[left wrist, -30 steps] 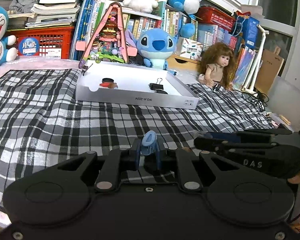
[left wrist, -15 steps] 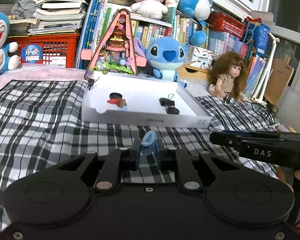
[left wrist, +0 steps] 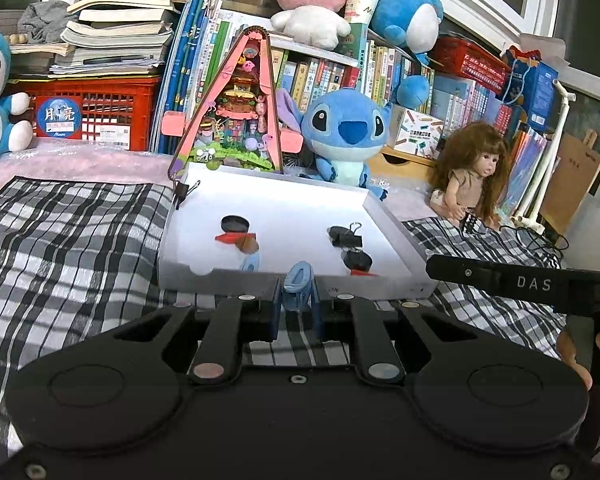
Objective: Organize rigid objects
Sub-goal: 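Carry the blue clip and clear cap over the white box and lower them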
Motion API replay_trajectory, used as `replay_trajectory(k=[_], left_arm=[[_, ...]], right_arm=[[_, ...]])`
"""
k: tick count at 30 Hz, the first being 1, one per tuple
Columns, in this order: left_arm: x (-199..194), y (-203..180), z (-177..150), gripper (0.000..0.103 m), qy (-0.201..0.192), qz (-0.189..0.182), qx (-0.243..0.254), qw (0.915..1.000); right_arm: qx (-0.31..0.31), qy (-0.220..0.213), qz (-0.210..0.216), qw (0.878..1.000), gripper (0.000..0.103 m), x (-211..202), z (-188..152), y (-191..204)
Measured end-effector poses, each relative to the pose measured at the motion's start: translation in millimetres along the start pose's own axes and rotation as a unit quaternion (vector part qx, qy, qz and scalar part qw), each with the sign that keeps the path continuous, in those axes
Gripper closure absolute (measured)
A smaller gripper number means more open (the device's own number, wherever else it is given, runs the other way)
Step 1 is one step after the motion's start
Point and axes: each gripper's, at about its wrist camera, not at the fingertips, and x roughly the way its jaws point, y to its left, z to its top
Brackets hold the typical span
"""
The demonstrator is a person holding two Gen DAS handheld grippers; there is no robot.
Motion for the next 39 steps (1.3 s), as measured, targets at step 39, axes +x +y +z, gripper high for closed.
replay_trajectory(k=[39], left_arm=[[84,9,45,0.089,0.025,0.028,-0.025,0.9990]], right_arm=[[0.071,0.033,-0.010,0.997,0.070,65,45,-16]])
